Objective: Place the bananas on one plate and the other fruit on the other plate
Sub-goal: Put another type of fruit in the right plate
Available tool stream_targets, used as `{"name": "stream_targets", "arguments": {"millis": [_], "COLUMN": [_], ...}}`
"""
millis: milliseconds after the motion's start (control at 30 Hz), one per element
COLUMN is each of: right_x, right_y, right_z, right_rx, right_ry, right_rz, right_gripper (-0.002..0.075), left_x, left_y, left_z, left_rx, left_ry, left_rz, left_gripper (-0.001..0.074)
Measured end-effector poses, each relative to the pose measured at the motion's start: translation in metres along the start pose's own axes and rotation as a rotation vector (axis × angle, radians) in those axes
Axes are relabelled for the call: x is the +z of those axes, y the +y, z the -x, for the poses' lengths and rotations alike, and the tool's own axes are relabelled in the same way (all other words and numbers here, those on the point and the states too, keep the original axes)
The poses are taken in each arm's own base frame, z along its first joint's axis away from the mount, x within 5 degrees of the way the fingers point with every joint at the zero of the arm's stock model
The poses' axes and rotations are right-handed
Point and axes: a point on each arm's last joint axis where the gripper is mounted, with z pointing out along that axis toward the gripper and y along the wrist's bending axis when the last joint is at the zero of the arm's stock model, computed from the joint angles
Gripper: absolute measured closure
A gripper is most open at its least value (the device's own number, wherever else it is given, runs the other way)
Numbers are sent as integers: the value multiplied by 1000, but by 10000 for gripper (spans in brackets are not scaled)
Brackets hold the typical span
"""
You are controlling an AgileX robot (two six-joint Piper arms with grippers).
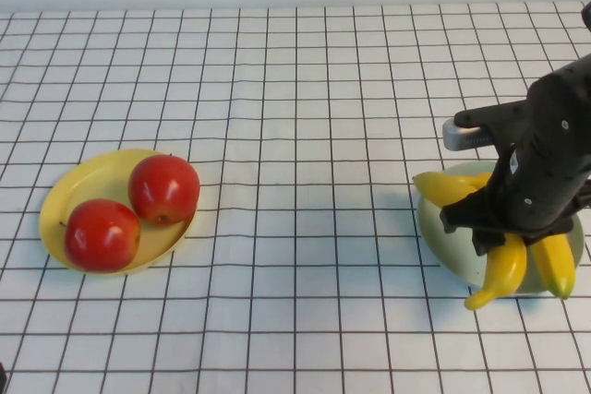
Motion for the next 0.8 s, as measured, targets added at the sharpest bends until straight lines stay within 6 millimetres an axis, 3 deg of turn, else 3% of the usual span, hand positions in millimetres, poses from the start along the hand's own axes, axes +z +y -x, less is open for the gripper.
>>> {"name": "stream_targets", "arguments": {"millis": [267,533,667,800], "right_x": [20,28,20,-5], "right_y": [-13,-27,-31,-34], "right_z": [9,11,11,8], "right_rx": [-41,-48,-38,-31], "right_ry": [-8,19,-4,-73], "right_rz": [-5,-34,-34,-22], "right_gripper": [392,327,321,325], "left_x": [0,0,0,0], "left_y": [0,0,0,0], "left_z": [0,0,0,0], "left_rx": [0,0,0,0], "left_ry": [0,0,0,0], "left_rz": [0,0,0,0], "left_gripper": [738,738,738,738]}}
